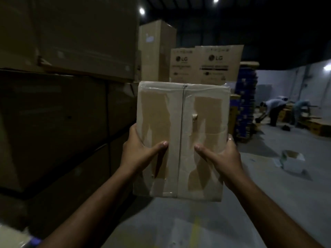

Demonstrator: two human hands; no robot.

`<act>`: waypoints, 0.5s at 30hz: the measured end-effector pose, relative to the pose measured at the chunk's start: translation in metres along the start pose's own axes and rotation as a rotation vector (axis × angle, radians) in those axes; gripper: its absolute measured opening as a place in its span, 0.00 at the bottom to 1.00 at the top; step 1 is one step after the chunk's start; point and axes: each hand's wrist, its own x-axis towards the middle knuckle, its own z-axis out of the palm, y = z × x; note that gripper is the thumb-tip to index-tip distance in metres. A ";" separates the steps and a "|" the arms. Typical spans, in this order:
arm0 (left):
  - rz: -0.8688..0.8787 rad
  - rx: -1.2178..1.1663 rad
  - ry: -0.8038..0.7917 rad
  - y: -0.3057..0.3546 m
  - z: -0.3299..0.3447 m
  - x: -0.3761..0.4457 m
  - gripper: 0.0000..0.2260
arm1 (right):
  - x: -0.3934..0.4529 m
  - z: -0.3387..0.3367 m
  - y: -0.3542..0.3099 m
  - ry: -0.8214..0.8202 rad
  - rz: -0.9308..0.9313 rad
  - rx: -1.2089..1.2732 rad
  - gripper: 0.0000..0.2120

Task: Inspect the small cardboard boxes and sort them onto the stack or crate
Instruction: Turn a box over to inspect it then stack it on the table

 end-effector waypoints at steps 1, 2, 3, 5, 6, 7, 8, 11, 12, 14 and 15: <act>-0.008 0.018 0.022 0.000 -0.013 -0.008 0.45 | -0.005 0.010 -0.001 -0.030 -0.002 0.003 0.54; -0.017 0.038 0.046 0.000 -0.027 -0.016 0.45 | -0.010 0.021 -0.004 -0.059 -0.009 0.004 0.56; -0.026 0.058 0.076 0.000 -0.043 -0.024 0.45 | -0.016 0.035 -0.007 -0.095 -0.016 0.016 0.58; -0.038 0.102 0.149 0.002 -0.080 -0.043 0.45 | -0.030 0.065 -0.016 -0.170 -0.035 0.060 0.58; -0.041 0.126 0.187 0.002 -0.100 -0.054 0.45 | -0.039 0.081 -0.023 -0.209 -0.050 0.081 0.56; -0.045 0.146 0.226 0.003 -0.121 -0.066 0.45 | -0.048 0.097 -0.033 -0.251 -0.070 0.103 0.53; -0.048 0.165 0.270 0.005 -0.144 -0.079 0.45 | -0.060 0.115 -0.043 -0.298 -0.091 0.125 0.52; -0.076 0.236 0.404 0.015 -0.217 -0.121 0.44 | -0.102 0.171 -0.080 -0.429 -0.145 0.172 0.47; -0.087 0.258 0.455 0.019 -0.244 -0.136 0.44 | -0.119 0.192 -0.093 -0.474 -0.158 0.192 0.46; -0.104 0.318 0.563 0.025 -0.298 -0.169 0.43 | -0.154 0.233 -0.119 -0.546 -0.193 0.225 0.43; -0.111 0.349 0.613 0.029 -0.325 -0.187 0.41 | -0.174 0.255 -0.132 -0.570 -0.216 0.242 0.42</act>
